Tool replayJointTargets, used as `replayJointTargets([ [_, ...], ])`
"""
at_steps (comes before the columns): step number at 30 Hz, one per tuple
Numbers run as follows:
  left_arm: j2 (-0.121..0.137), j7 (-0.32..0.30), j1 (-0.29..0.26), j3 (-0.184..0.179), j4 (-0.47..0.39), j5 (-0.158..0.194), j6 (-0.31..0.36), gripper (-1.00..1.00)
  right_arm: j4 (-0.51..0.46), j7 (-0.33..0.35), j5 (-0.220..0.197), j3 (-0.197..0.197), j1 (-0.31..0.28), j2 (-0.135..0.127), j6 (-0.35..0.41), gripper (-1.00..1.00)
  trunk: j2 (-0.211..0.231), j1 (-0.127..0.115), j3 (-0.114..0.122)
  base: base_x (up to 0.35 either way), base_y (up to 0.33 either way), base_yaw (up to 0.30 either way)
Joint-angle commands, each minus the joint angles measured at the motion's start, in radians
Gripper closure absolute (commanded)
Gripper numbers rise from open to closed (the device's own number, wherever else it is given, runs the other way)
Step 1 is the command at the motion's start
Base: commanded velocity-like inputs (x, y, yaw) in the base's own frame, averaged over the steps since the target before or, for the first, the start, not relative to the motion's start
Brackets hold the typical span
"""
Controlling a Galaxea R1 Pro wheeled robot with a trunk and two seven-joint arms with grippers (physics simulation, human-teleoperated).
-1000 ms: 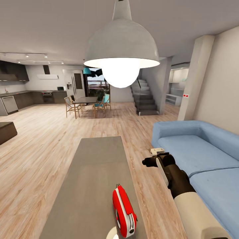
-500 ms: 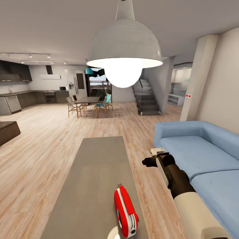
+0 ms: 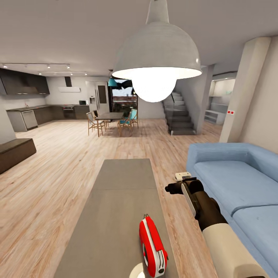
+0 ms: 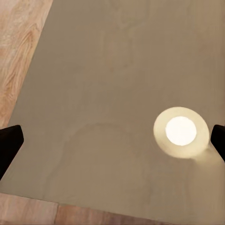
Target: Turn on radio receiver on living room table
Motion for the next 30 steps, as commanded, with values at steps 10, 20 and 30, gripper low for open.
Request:
replayJointTargets([
  [10,0.0,0.0,0.0,0.0,0.0,0.0,0.001,-1.0,0.0,0.0,0.0,0.0,0.0,0.0,0.001,-1.0,0.0,0.0,0.0,-0.07,-0.157,0.002],
  [20,-0.001,0.0,0.0,-0.001,0.0,0.0,0.0,-1.0,0.0,0.0,0.0,0.0,0.0,0.0,0.001,-1.0,0.0,0.0,0.0,-0.116,-0.15,0.0],
  [30,0.0,0.0,0.0,-0.001,0.0,0.0,0.0,-1.0,0.0,0.0,0.0,0.0,0.0,-0.001,0.001,-1.0,0.0,0.0,0.0,-0.005,-0.005,0.135],
])
